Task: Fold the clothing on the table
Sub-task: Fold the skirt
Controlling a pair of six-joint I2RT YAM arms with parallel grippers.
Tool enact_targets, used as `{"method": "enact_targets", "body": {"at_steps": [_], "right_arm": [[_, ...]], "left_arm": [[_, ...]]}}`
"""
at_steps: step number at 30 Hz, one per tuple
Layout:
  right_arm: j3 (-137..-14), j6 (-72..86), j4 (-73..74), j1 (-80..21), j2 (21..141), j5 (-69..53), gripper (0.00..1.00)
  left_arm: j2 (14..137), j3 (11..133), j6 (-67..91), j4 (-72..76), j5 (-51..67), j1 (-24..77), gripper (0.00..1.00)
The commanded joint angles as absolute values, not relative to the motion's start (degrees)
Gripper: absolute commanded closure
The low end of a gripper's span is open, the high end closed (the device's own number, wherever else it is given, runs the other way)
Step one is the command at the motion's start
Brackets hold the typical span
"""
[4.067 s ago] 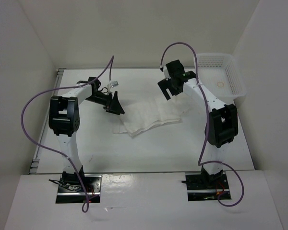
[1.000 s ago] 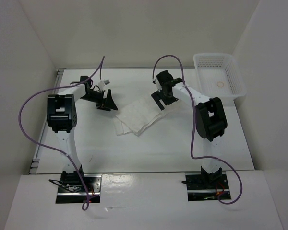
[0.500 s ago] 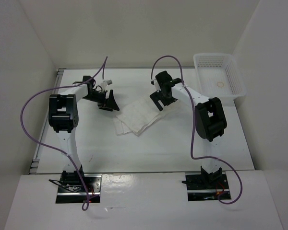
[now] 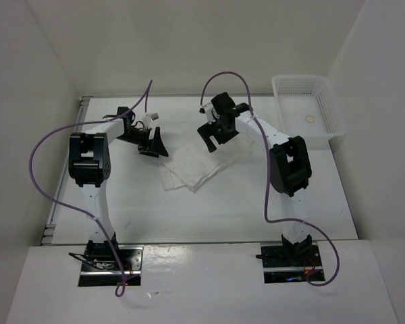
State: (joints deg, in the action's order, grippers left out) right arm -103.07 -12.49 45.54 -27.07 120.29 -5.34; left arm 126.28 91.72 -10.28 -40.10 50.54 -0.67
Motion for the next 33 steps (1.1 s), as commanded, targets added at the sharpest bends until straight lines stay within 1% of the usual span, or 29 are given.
{"method": "enact_targets", "body": {"at_steps": [1,9,15,23,25,27,29,30,31,33], "right_arm": [[-105.82,-12.30,47.64,-28.48,122.77,-10.28,0.03],[-99.77,-12.30,42.63,-29.00,125.60,-10.81,0.03],[-98.44,-12.30,40.79,-29.00,126.12,-9.59,0.03],[-95.71,-11.69,39.02,-30.06,126.12,-10.11,0.03],[-95.71,-11.69,39.02,-30.06,126.12,-10.11,0.03],[-95.71,-11.69,39.02,-30.06,125.60,-9.49,0.03],[-95.71,-11.69,39.02,-30.06,125.60,-9.49,0.03],[-95.71,-11.69,39.02,-30.06,125.60,-9.49,0.03],[-95.71,-11.69,39.02,-30.06,124.99,-9.49,0.03],[-95.71,-11.69,39.02,-30.06,124.98,-8.88,0.03]], "left_arm": [[128.94,88.33,-12.83,-43.33,39.21,-0.09,0.05],[128.94,88.95,-13.44,-43.94,37.88,-0.09,0.05],[128.94,91.31,-13.45,-44.47,35.33,-0.09,0.05],[130.16,94.83,-16.08,-46.92,27.60,-0.09,0.05],[131.82,95.36,-17.66,-48.59,27.60,-0.09,0.05],[132.89,96.06,-18.98,-51.06,29.53,-0.09,0.07],[133.42,96.06,-19.68,-52.20,31.37,-0.09,0.11],[133.42,95.37,-19.69,-52.21,32.33,-0.09,0.11],[133.42,95.36,-19.69,-52.21,33.47,-0.09,0.13],[135.43,94.83,-20.82,-53.69,37.87,0.43,0.13]]}}
